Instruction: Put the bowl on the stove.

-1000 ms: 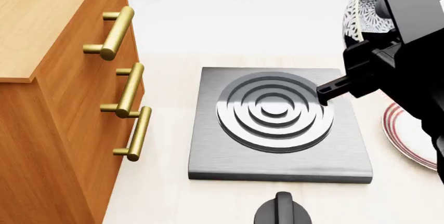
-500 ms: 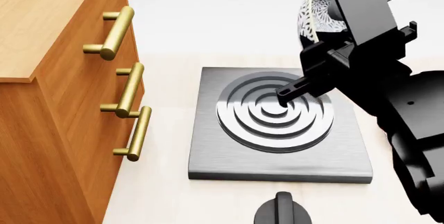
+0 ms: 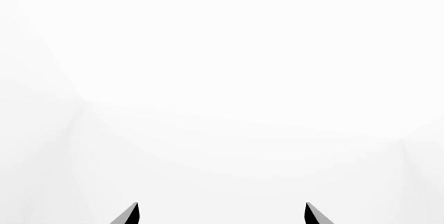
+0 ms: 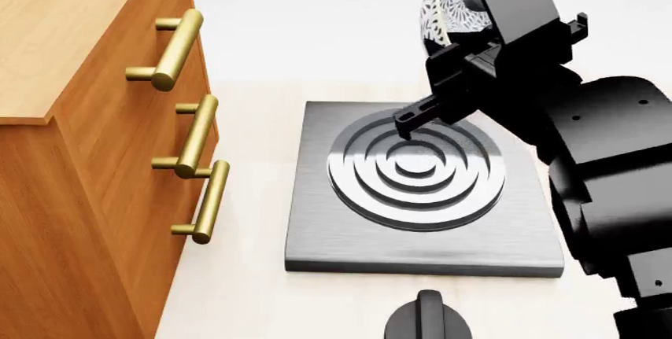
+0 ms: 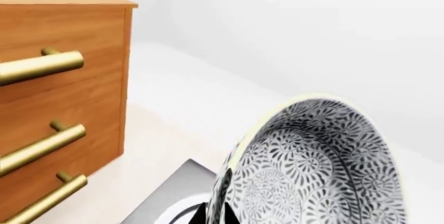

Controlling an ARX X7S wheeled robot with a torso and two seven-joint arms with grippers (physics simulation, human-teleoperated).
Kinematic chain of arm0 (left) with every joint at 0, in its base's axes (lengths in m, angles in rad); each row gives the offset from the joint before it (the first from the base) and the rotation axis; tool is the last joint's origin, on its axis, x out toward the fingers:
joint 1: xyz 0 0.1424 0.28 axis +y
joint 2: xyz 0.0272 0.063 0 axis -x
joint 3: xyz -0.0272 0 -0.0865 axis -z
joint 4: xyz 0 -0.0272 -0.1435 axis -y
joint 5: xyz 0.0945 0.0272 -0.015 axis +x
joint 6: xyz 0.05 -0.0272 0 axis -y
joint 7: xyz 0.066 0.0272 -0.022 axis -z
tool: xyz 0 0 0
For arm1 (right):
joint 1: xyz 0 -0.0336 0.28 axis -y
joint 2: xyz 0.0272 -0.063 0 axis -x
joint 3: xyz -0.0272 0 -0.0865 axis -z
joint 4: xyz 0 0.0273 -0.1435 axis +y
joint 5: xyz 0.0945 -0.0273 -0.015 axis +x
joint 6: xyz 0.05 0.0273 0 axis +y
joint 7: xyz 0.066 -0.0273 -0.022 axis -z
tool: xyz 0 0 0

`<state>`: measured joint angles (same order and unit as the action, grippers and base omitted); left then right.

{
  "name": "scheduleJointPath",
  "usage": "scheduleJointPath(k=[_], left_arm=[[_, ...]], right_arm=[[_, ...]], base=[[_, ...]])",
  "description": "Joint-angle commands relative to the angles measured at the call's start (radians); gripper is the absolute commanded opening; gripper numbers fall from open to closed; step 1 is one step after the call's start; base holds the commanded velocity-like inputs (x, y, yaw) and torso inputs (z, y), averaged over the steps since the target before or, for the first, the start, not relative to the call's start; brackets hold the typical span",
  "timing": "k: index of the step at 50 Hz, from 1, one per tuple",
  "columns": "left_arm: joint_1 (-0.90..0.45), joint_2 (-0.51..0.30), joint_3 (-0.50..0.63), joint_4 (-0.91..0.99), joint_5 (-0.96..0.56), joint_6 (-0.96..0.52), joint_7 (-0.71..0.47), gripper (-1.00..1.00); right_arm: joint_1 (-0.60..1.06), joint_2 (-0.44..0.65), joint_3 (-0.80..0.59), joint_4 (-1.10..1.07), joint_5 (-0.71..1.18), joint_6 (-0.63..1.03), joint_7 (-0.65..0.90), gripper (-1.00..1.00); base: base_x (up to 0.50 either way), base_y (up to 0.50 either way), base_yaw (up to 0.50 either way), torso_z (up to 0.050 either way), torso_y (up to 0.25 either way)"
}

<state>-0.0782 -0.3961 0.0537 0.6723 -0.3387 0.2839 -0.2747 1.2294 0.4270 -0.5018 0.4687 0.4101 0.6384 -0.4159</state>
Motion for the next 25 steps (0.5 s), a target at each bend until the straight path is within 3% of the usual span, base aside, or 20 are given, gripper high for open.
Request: scheduleJointPath(k=[1, 2, 3, 15, 25], left_arm=[[-0.007, -0.004, 0.001, -0.006, -0.004, -0.001, -0.001, 1.0], [-0.007, -0.004, 0.001, -0.007, -0.004, 0.0, -0.001, 1.0], [-0.007, -0.004, 0.002, -0.007, -0.003, 0.001, -0.001, 1.0], [-0.005, -0.006, 0.005, -0.009, 0.0, 0.003, -0.003, 1.0], [-0.002, -0.005, 0.012, -0.008, 0.003, 0.005, -0.005, 1.0]], right_arm=[[0.231, -0.205, -0.072, 0.68, -0.11, -0.367, -0.168, -1.0], [0.276, -0.246, -0.076, 0.83, -0.124, -0.437, -0.197, -1.0], [0.276, -0.249, -0.066, 0.839, -0.132, -0.431, -0.191, -1.0], [0.248, -0.289, 0.128, 0.84, -0.324, -0.345, -0.202, -1.0], [0.238, -0.302, 0.187, 0.84, -0.397, -0.283, -0.2, -1.0]], base=[[0.0, 0.0, 0.0, 0.0, 0.0], [0.0, 0.0, 0.0, 0.0, 0.0], [0.0, 0.0, 0.0, 0.0, 0.0], [0.0, 0.0, 0.0, 0.0, 0.001], [0.0, 0.0, 0.0, 0.0, 0.0]])
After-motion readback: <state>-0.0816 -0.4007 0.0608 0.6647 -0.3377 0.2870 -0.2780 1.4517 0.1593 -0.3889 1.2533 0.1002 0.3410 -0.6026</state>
